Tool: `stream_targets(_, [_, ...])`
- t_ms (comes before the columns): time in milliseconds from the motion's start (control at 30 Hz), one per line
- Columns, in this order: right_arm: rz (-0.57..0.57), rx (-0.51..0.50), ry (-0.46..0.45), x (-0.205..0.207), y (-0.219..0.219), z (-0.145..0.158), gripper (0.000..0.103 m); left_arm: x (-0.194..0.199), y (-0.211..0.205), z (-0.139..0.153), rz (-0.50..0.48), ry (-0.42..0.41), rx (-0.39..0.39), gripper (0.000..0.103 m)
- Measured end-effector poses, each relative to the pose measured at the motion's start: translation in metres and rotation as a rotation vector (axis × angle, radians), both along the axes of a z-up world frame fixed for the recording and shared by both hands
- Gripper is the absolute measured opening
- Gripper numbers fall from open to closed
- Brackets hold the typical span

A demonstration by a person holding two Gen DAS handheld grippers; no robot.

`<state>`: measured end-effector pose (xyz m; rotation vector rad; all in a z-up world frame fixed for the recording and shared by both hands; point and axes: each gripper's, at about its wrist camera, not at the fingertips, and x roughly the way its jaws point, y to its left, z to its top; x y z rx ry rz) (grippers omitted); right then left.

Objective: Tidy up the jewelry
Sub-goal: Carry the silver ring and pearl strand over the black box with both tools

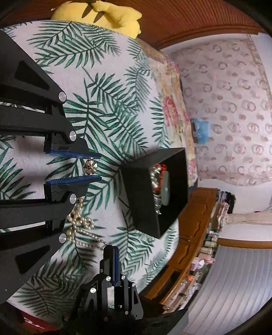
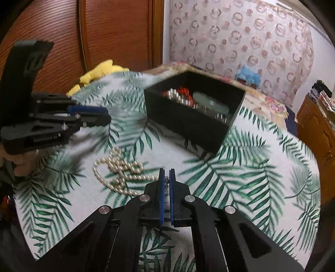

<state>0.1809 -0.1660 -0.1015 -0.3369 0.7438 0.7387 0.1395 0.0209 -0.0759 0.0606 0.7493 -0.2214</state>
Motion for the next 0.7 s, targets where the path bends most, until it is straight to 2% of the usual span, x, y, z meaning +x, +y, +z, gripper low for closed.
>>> stream_targets(433, [0.027, 0.067, -0.14, -0.008, 0.002, 0.086, 0.005, -0.012, -0.004, 0.041, -0.011, -0.097, -0.023, 0.014])
stream_targets(700, [0.006, 0.089, -0.223, 0.004, -0.004, 0.131, 0.005, -0.015, -0.007, 0.058, -0.017, -0.133, -0.03, 0.014])
